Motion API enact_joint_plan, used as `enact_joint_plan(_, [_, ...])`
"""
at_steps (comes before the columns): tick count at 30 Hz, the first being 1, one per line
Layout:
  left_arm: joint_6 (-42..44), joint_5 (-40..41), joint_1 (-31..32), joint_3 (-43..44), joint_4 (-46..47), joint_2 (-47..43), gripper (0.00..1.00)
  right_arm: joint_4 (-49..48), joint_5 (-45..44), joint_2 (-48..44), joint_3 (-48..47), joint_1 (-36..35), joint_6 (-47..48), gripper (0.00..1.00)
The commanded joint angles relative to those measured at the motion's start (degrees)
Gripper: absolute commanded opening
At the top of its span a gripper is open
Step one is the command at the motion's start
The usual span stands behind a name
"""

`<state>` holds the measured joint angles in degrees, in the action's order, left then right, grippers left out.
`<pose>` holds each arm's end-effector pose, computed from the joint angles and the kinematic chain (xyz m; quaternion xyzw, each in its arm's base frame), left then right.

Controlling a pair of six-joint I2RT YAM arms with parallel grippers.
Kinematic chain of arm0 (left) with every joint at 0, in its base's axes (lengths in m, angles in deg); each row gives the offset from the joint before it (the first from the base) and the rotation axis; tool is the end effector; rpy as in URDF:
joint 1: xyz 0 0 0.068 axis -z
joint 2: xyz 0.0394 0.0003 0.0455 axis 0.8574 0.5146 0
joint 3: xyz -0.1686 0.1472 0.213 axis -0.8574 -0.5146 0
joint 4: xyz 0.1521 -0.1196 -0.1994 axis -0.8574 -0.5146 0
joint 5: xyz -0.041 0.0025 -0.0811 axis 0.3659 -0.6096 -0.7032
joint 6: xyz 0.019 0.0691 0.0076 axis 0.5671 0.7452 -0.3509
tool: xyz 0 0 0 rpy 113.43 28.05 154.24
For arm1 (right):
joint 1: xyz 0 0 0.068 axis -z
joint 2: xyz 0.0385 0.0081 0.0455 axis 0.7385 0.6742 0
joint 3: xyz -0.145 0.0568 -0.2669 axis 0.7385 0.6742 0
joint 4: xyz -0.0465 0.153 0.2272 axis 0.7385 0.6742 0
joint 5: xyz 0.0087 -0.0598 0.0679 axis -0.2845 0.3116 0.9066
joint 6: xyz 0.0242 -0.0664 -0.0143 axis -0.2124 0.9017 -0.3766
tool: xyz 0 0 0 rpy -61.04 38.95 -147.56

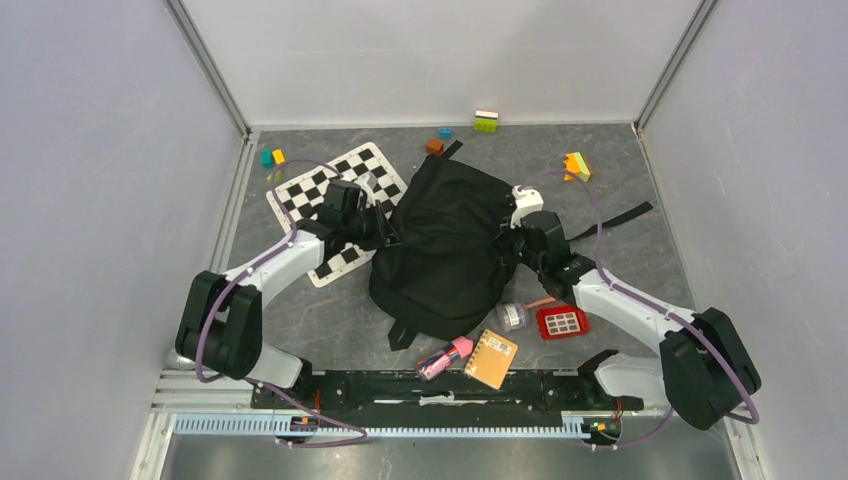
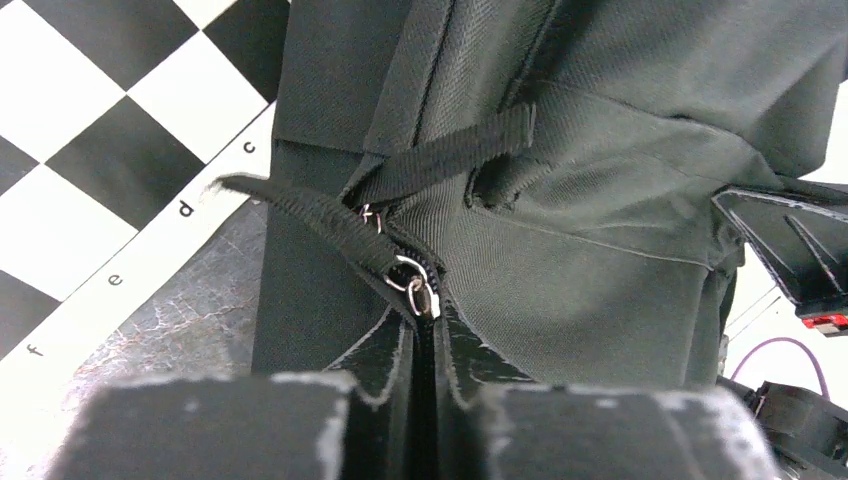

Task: Pack the student bag
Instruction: Adjust the student bag at the center of the board.

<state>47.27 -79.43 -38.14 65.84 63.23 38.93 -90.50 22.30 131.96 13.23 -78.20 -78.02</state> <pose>0.3039 -0.1366 0.2256 -0.0210 0.9117 -0.3050 0.2746 0.2425 0.1380 0.2254 -0.0684 0.8617 0.1791 0.4698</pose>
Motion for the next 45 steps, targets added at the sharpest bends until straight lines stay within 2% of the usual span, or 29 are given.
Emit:
enact_joint_plan(1, [0.47, -0.05, -0.24, 1.62, 3.4, -5.17, 0.04, -3.04, 3.01, 2.85, -4.96, 0.37, 3.99, 0.0])
enact_joint_plan(11, [4.35, 6.54, -0.35, 2.76, -2.57, -18.85, 0.02, -10.33, 9.64, 15.81, -20.71, 0.16, 8.44, 0.0])
enact_joint_plan(20, [6.55, 8.46, -0.35, -0.66, -12.06, -23.75, 0.03, -9.15, 9.49, 29.57, -36.44, -0.5, 11.19, 0.0])
enact_joint_plan(22, [5.98, 9.53, -0.41, -2.0, -13.16, -25.34, 0.09, -8.06, 9.44, 31.12, -38.21, -0.51, 11.47, 0.0])
enact_joint_plan(24, [5.33, 9.98, -0.48, -2.89, -14.0, -27.19, 0.15, -6.61, 9.59, 31.75, -39.4, -0.51, 12.18, 0.15])
enact_joint_plan(25, [5.08, 9.93, -0.43, -3.22, -14.42, -27.94, 0.24, -6.12, 9.77, 31.57, -39.6, -0.47, 12.56, 0.28])
enact_joint_plan(28, [4.66, 11.01, -0.41, -3.25, -16.06, -30.54, 0.63, -4.75, 9.71, 29.6, -39.18, -0.44, 14.74, 0.59])
enact_joint_plan(29, [4.71, 11.66, -0.42, -2.94, -16.91, -31.35, 0.73, -4.01, 9.75, 28.71, -39.13, -0.44, 15.74, 0.68])
enact_joint_plan(31, [5.04, 13.2, -0.43, -2.1, -18.64, -32.44, 0.88, -2.11, 9.02, 26.68, -38.92, -0.44, 18.01, 0.79])
enact_joint_plan(33, [5.68, 14.33, -0.46, -0.91, -20.21, -33.17, 0.97, -0.41, 7.49, 24.33, -38.22, -0.31, 20.3, 0.85])
enact_joint_plan(38, [8.08, 16.86, -0.49, 2.29, -22.69, -32.58, 1.0, 2.15, 7.56, 19.6, -35.45, 0.97, 21.41, 0.9])
enact_joint_plan(42, [8.79, 20.03, -1.6, 5.53, -24.11, -27.86, 1.0, 5.43, 11.58, 19.29, -36.66, 1.41, 19.24, 0.86])
enact_joint_plan(45, [8.27, 17.22, -3.04, 8.53, -22.64, -23.53, 1.0, 5.12, 14.41, 19.71, -36.79, 1.41, 15.58, 0.85])
